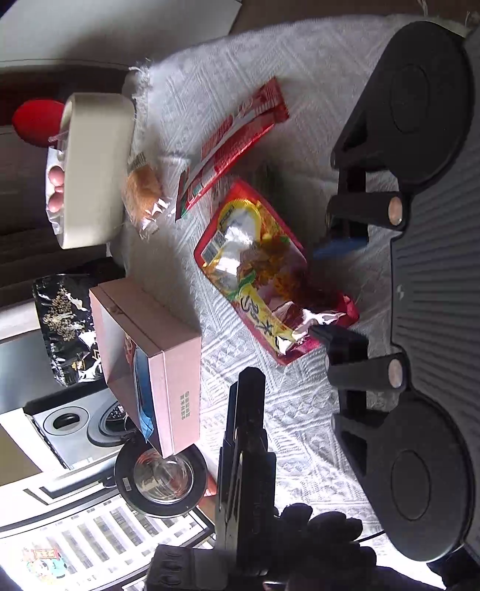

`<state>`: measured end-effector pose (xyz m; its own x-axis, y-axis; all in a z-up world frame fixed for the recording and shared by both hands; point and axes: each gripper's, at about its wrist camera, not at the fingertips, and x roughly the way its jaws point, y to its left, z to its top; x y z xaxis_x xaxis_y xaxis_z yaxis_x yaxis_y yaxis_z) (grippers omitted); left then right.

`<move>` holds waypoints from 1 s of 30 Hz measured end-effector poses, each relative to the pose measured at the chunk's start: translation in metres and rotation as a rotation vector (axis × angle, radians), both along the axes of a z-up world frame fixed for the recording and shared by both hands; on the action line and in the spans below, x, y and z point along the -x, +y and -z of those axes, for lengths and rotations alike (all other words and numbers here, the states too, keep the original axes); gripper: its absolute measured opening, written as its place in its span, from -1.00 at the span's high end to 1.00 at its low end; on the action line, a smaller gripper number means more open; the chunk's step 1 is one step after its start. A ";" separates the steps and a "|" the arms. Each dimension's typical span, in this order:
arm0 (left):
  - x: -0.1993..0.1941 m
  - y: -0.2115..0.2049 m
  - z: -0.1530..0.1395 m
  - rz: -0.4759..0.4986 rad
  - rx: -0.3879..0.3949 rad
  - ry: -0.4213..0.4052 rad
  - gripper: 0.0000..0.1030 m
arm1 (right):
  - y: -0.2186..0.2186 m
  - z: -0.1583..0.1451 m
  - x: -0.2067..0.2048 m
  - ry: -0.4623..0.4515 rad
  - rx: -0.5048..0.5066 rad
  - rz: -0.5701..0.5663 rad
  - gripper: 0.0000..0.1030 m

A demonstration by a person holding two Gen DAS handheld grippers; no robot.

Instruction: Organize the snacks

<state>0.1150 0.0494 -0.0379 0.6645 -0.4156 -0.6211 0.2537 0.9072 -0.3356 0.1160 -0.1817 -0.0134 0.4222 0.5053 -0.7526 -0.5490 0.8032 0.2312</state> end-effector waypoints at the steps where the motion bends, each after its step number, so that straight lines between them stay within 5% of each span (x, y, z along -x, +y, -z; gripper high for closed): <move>1: -0.002 -0.010 -0.002 0.022 -0.017 -0.009 0.15 | -0.008 -0.001 0.002 -0.039 0.018 0.030 -0.34; 9: -0.006 -0.076 0.011 0.108 -0.294 -0.043 0.02 | -0.053 0.021 -0.004 -0.086 0.086 0.273 -0.34; 14: -0.016 -0.061 0.008 0.060 -0.194 -0.026 0.02 | -0.056 0.004 -0.023 -0.111 -0.018 0.278 -0.37; 17: -0.015 -0.045 0.003 -0.008 -0.147 -0.041 0.04 | -0.037 -0.010 -0.068 -0.124 -0.059 0.322 -0.82; 22: -0.006 -0.010 -0.002 -0.088 -0.104 -0.052 0.04 | 0.010 0.005 -0.166 0.090 -0.170 0.468 -0.81; 25: 0.002 0.011 0.000 -0.118 -0.087 -0.042 0.04 | 0.053 0.023 -0.201 0.096 -0.084 0.484 -0.81; 27: 0.008 0.025 0.002 -0.135 -0.074 -0.038 0.04 | 0.080 0.036 -0.214 0.080 0.029 0.447 -0.70; 28: 0.011 0.033 0.003 -0.147 -0.065 -0.038 0.04 | 0.087 0.038 -0.215 0.075 0.058 0.413 -0.27; 30: 0.018 0.050 0.005 -0.181 -0.046 -0.040 0.04 | 0.089 0.028 -0.203 0.014 0.072 0.389 -0.02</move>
<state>0.0966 0.0990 -0.0425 0.7503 -0.2584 -0.6085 0.0971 0.9535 -0.2852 0.3190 -0.0931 -0.0419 0.5610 0.2556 -0.7874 -0.1980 0.9650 0.1722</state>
